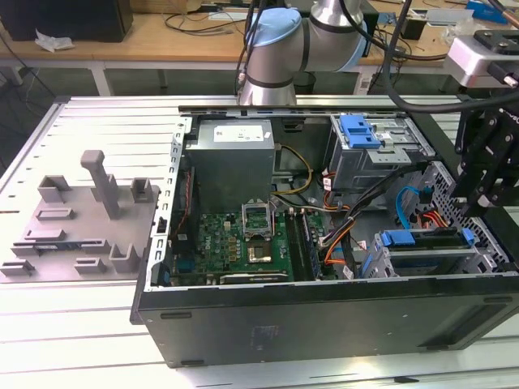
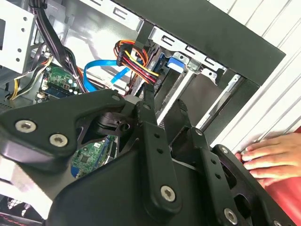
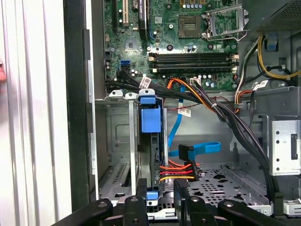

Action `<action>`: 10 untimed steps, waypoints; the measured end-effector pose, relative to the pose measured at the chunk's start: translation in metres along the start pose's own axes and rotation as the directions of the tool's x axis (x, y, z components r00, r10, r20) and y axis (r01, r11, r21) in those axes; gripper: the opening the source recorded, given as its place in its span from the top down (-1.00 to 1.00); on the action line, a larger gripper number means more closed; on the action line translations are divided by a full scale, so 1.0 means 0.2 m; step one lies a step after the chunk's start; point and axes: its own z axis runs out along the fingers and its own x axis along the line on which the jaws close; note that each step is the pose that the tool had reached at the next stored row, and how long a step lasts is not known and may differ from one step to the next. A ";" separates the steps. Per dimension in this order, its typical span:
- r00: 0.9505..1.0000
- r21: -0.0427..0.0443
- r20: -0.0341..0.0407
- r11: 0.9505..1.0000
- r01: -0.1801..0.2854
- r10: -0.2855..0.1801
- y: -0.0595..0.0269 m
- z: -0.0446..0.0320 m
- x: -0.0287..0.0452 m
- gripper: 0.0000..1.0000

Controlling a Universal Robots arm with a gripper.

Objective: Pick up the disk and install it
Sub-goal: 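Insert the second disk wire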

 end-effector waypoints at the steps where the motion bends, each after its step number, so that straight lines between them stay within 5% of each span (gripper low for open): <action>1: 1.000 0.000 0.000 1.000 0.000 0.000 0.000 0.000 0.000 0.27; 6: 1.000 0.000 -0.001 1.000 0.000 0.000 0.000 -0.002 -0.002 0.27; 7: 1.000 0.001 -0.012 1.000 0.000 0.000 0.001 -0.003 -0.017 0.27; 10: 0.996 0.004 -0.088 1.000 0.001 -0.001 0.004 -0.003 -0.097 0.27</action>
